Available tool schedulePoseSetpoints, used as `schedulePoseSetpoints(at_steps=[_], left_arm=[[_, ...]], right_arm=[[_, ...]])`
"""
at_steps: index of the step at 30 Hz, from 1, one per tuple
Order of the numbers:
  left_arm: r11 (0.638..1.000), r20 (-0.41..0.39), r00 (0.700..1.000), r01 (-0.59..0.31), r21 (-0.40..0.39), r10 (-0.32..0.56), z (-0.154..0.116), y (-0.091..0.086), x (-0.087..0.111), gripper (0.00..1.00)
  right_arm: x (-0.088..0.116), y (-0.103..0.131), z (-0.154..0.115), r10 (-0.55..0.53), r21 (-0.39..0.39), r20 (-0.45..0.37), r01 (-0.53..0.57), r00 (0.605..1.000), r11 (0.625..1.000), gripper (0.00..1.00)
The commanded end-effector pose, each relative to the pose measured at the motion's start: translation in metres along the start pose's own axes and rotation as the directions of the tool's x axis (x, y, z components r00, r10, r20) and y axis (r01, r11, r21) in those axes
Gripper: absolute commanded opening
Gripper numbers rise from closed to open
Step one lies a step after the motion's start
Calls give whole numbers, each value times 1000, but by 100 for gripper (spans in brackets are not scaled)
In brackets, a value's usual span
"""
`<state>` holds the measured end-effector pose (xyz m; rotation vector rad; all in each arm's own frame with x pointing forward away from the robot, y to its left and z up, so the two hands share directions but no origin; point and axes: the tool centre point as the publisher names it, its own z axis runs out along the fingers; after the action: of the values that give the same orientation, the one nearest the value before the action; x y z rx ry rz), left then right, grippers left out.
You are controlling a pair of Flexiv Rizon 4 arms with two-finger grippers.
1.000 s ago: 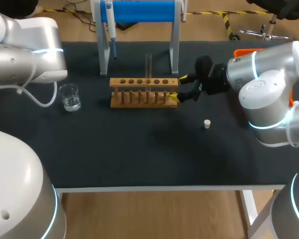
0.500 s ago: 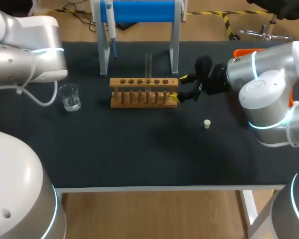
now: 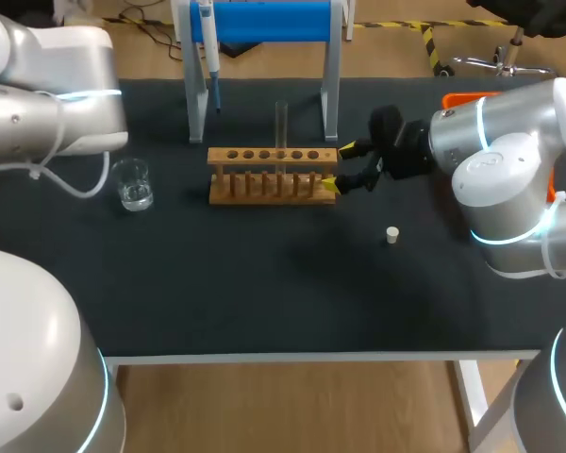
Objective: Invert the test tube, pick up the pipette, mount the tip to pipette, aspirate from beaker and dispense into the tube, eject the tip, return the pipette, and cap with the stopper.
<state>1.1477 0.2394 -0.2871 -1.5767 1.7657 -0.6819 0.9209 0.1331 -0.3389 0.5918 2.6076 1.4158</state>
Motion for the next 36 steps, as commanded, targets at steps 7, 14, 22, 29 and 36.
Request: schedulePoseSetpoints(at_steps=[7,14,22,29,36], left_arm=[[989,-145,980,-129,76,139,-54,-7,28,0],[956,-345,893,-246,160,288,-91,-9,60,0],[947,-364,875,-276,167,319,-96,-7,64,0],[947,-364,875,-276,167,319,-96,-7,64,0],[947,-364,875,-276,167,319,-96,-7,64,0]], right_arm=[[-1,0,-1,0,2,-5,0,1000,1000,100],[-1,0,-1,0,2,-5,0,1000,1000,100],[-1,0,-1,0,2,-5,0,1000,1000,100],[-1,0,-1,0,2,-5,0,1000,1000,100],[-1,0,-1,0,2,-5,0,1000,1000,100]])
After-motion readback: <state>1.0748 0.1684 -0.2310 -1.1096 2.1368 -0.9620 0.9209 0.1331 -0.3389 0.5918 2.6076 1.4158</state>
